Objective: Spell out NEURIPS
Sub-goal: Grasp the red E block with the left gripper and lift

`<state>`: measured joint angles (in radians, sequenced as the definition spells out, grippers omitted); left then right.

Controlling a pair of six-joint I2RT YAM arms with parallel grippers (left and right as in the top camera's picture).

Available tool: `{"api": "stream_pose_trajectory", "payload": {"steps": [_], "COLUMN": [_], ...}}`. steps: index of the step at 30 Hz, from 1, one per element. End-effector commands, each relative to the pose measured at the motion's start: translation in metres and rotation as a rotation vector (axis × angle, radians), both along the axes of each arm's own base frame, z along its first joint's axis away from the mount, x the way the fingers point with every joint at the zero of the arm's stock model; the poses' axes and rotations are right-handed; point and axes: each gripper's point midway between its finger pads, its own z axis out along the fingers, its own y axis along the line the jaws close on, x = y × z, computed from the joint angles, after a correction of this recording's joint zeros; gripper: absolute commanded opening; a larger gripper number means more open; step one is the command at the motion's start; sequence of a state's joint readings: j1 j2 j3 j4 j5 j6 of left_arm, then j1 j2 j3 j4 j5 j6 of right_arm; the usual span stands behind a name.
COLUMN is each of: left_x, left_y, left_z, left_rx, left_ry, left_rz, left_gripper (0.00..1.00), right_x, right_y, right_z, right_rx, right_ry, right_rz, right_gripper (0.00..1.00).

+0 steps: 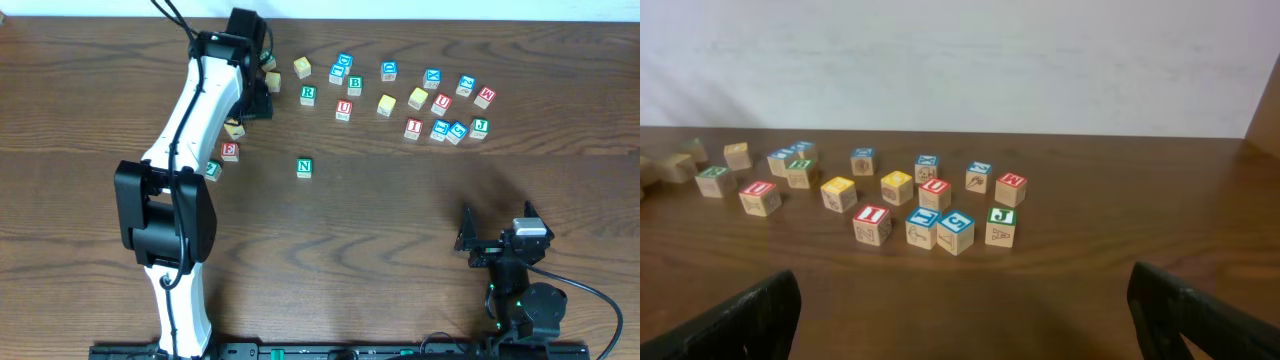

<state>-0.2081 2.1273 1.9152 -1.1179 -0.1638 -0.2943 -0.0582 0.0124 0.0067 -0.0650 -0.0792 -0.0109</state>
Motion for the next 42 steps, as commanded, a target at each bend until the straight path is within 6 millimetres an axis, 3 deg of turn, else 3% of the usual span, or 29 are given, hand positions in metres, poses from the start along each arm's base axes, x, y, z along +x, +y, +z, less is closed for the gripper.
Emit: {"api": "stream_pose_trajectory", "payload": {"steps": [1,5,8,13,20,29,37,42], "left_x": [-0.015,-0.023,-0.027,-0.02,-0.019,-0.033,-0.03,-0.027], "left_y": [0.004,0.01,0.011,0.022,0.015,0.018,0.02,0.019], "left_z": [-0.001,-0.009,-0.028,-0.045,-0.064,-0.081,-0.091,-0.091], "left_rx": [0.032,0.029,-0.028,-0.052,-0.13,-0.123,-0.119,-0.121], "left_ry": [0.067,0.106,0.139,0.109,0.099,0.14,0.114,0.099], "left_rz": [-0.038,-0.053,-0.074,-0.063,-0.08,-0.073,-0.058,-0.056], "left_gripper": [0.79,0.78,0.78,0.77,0.76,0.69,0.67,0.56], "right_x": [0.0,0.0,0.0,0.0,0.0,0.0,0.0,0.0], "right_y": [0.0,0.0,0.0,0.0,0.0,0.0,0.0,0.0], "right_z": [0.0,0.0,0.0,0.0,0.0,0.0,0.0,0.0], "right_rx": [0.01,0.01,0.01,0.01,0.01,0.01,0.01,0.01], "right_ry": [-0.001,-0.001,-0.001,-0.001,-0.001,-0.001,-0.001,-0.001], "right_rz": [-0.001,-0.001,-0.001,-0.001,-0.001,-0.001,-0.001,-0.001], "right_gripper": [0.99,0.99,0.99,0.99,0.99,0.99,0.99,0.99]}}
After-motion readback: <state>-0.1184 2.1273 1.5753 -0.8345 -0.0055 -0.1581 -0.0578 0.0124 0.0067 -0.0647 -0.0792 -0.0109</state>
